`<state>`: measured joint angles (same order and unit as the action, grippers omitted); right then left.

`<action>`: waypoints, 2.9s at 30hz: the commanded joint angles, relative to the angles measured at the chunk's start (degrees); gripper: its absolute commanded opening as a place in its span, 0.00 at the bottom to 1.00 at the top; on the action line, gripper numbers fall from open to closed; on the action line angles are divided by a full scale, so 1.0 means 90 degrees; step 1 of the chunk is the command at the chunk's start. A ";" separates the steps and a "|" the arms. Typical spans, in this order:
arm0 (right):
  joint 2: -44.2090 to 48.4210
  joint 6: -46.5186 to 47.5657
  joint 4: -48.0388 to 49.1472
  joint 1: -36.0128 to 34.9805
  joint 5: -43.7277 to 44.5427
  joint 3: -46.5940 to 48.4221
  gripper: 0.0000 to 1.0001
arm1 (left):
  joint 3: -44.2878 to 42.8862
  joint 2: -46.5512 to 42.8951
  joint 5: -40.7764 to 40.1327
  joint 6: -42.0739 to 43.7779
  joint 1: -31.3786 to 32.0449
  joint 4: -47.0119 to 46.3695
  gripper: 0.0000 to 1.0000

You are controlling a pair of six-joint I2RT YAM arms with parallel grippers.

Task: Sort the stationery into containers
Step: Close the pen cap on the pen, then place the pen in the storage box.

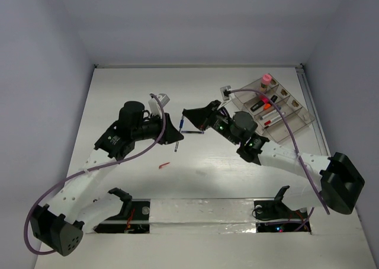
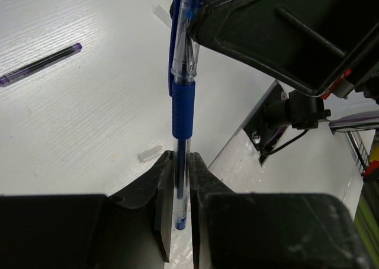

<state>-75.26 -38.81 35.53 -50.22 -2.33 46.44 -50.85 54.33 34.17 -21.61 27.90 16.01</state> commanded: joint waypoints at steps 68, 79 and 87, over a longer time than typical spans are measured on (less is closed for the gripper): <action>0.0471 0.1040 -0.2122 0.0941 -0.3357 0.1677 0.10 | -0.0043 0.0048 0.1077 0.0936 0.0660 -0.1925 0.15; 0.1321 0.1294 -0.3136 0.2218 -0.0573 0.1492 0.02 | 0.0181 -0.0879 0.0121 0.1326 0.0718 -0.1008 0.99; 0.2171 0.0817 -0.4405 0.5118 0.1487 0.0476 0.01 | 0.1197 -0.2276 -0.0593 0.0917 0.0718 -0.1203 0.99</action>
<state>-57.95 -29.19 1.72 -9.96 0.51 53.80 -42.26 36.62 32.53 -11.60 34.09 6.85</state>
